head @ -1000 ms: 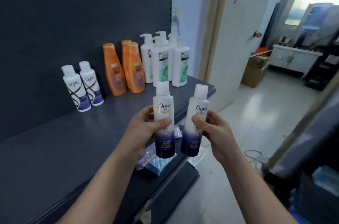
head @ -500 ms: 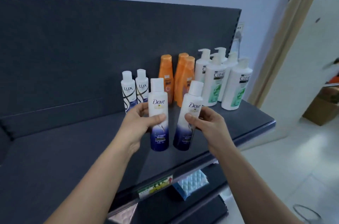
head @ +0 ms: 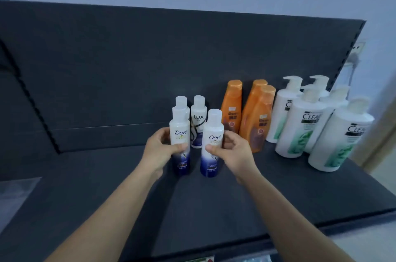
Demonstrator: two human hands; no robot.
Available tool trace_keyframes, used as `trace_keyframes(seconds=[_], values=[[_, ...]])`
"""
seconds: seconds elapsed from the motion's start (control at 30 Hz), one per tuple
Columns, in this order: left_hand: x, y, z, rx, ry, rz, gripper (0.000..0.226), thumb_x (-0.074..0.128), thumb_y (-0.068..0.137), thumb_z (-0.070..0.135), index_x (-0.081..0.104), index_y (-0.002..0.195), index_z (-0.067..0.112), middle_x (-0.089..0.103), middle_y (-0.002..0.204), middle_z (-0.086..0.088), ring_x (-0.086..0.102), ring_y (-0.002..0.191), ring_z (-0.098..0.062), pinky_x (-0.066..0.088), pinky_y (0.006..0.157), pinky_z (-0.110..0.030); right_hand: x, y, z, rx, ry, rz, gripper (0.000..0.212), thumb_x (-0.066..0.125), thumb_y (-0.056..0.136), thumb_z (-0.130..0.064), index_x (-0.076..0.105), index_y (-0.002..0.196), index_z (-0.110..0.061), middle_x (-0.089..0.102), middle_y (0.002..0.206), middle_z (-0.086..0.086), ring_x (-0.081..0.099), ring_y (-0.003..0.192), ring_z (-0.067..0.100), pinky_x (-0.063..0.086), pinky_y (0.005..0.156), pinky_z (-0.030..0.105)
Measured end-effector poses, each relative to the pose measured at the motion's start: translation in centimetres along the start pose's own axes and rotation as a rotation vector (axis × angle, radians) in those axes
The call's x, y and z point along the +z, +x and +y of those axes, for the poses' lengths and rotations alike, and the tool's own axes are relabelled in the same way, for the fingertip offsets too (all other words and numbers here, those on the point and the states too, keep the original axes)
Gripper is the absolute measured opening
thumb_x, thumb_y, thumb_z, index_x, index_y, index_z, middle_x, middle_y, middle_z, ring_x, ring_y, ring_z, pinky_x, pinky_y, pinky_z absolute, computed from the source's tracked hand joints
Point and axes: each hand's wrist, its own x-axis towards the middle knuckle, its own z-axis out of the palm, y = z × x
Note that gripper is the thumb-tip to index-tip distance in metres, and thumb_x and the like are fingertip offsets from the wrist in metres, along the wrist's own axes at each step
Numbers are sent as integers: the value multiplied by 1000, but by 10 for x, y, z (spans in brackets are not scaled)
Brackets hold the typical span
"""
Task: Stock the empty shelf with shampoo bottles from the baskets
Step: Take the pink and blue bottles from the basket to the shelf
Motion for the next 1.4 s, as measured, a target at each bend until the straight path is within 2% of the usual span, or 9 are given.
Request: trace_keyframes(seconds=[0.23,0.33,0.47,0.53,0.6,0.77,0.93,1.1,1.4], values=[[-2,17,-9,29,68,-3,45,75,72,-9,61,100,23,69,98,6,64,90,-10,52,75,-26,12,21,4,-7,-46,-56,40,82,76,-8,65,107,-26,73,94,-13,68,83,-4,51,61,9],[-1,22,-13,47,85,-24,46,75,73,-9,62,101,25,70,101,6,65,93,-9,53,79,-26,17,28,9,-19,-43,-54,40,82,76,-7,66,105,-29,73,94,-13,68,82,-7,52,65,10],[-3,25,-22,86,125,-49,48,76,74,-4,62,108,28,69,109,7,64,102,-8,52,71,-18,21,35,15,-51,-63,-42,42,81,77,-7,62,99,-38,71,93,-17,65,83,-14,51,68,9],[-6,25,-28,112,208,-37,52,80,72,8,61,117,26,67,116,7,62,107,-7,51,78,-18,22,37,18,-70,-77,-43,44,81,77,-8,60,100,-39,69,94,-21,62,85,-18,49,72,9],[-8,22,-33,124,322,-16,55,83,68,14,60,117,30,67,115,10,62,104,-1,48,86,-22,20,38,22,-91,-131,-48,47,82,77,-12,58,108,-37,66,99,-22,62,91,-13,47,79,11],[-3,22,-40,177,480,43,37,82,71,12,57,94,27,67,98,14,62,89,8,44,71,-8,17,36,37,-122,-325,-54,52,86,72,-19,53,110,-31,65,101,-17,61,92,-4,49,75,14],[3,31,-40,229,572,88,36,81,73,16,60,101,24,64,105,5,61,97,-9,49,82,-23,20,45,42,-131,-369,-45,42,85,73,-18,56,101,-27,66,101,-15,62,91,-3,50,73,16],[5,32,-40,248,604,89,42,80,75,15,61,112,19,62,108,6,59,95,-5,39,74,-7,23,54,47,-145,-389,-15,41,84,73,-19,57,103,-25,68,103,-12,64,94,3,57,82,29],[7,27,-32,257,684,88,47,77,79,17,58,122,17,57,108,7,53,93,-4,35,69,-4,26,56,50,-146,-449,-4,45,82,75,-23,55,111,-26,67,111,-9,62,103,9,57,88,38]])
